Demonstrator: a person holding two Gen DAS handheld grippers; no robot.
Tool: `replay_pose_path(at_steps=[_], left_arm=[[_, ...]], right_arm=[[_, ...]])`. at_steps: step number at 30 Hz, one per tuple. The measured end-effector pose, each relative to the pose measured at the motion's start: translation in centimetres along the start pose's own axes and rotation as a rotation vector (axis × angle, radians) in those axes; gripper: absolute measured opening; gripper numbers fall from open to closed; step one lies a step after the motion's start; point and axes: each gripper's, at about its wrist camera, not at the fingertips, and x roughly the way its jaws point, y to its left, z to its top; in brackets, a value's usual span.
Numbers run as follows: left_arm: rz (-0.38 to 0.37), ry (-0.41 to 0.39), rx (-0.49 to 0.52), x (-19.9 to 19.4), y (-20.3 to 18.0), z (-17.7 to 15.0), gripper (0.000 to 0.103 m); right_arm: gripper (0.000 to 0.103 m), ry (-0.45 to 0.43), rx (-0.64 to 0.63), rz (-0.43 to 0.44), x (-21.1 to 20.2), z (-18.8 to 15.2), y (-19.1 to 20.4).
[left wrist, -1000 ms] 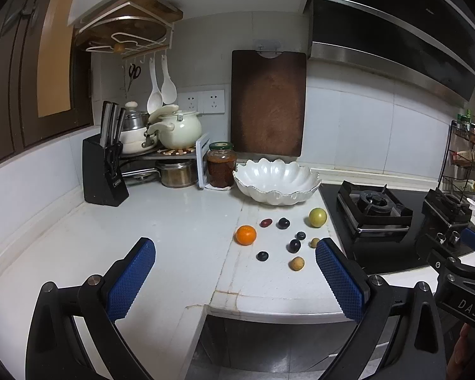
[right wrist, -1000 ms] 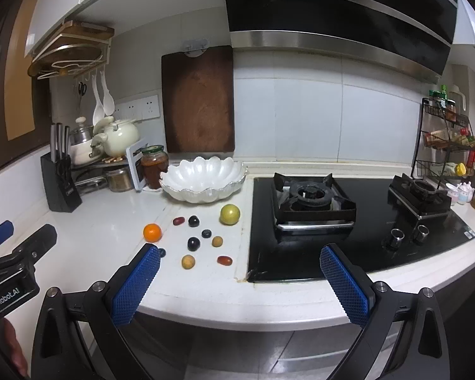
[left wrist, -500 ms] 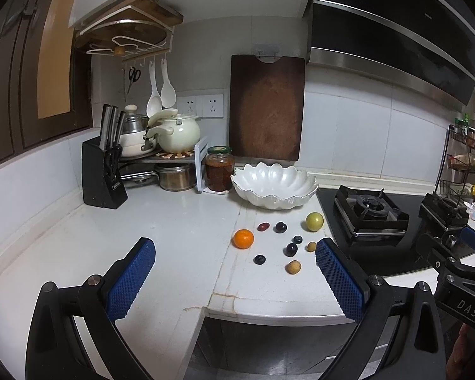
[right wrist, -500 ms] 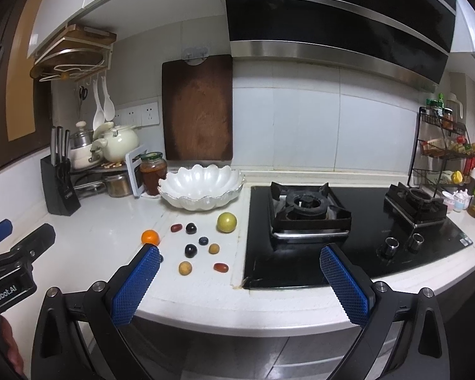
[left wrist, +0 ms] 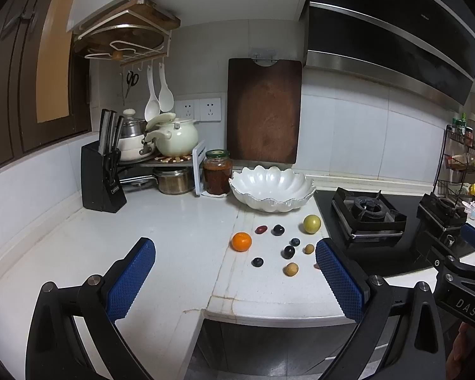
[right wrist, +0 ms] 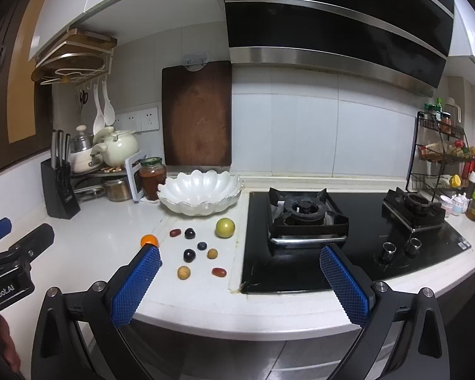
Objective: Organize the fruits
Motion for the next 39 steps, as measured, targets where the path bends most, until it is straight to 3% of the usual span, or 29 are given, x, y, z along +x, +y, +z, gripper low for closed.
replay_pose_path(at_steps=[39], left_arm=[[-0.003, -0.005, 0.007, 0.5, -1.2, 0.4, 0.103]], right_arm=[[0.102, -0.008, 0.006, 0.012, 0.4, 0.3, -0.7]])
